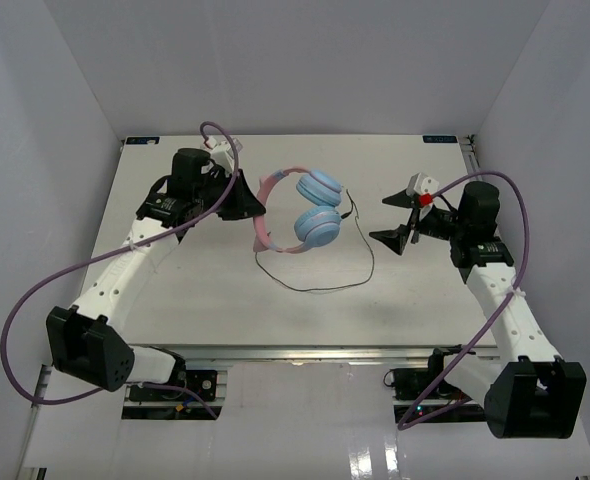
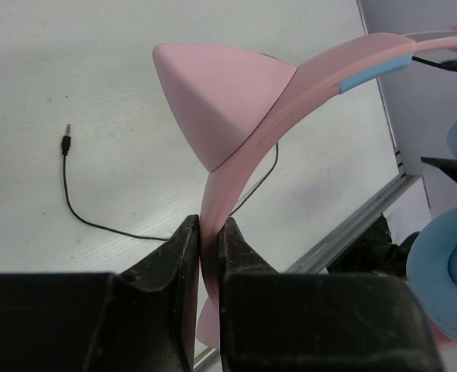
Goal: Wrap the headphones
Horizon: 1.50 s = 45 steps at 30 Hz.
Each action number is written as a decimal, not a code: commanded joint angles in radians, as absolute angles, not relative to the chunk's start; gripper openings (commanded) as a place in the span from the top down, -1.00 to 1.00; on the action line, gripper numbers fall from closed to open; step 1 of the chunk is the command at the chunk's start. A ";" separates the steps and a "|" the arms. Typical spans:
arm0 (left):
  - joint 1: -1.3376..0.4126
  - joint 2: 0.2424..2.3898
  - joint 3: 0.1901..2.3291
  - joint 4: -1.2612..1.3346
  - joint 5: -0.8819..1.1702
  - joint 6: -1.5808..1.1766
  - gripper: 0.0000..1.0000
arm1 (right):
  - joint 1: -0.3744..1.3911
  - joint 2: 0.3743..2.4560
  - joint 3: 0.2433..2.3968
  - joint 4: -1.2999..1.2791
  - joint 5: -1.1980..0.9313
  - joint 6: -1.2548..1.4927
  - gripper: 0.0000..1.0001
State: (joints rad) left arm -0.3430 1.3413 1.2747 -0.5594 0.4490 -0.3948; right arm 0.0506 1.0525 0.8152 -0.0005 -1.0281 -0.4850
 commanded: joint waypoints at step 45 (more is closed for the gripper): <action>-0.382 1.046 1.186 -0.005 0.670 -1.016 1.00 | 0.347 1.112 0.640 0.576 -1.131 -0.013 0.85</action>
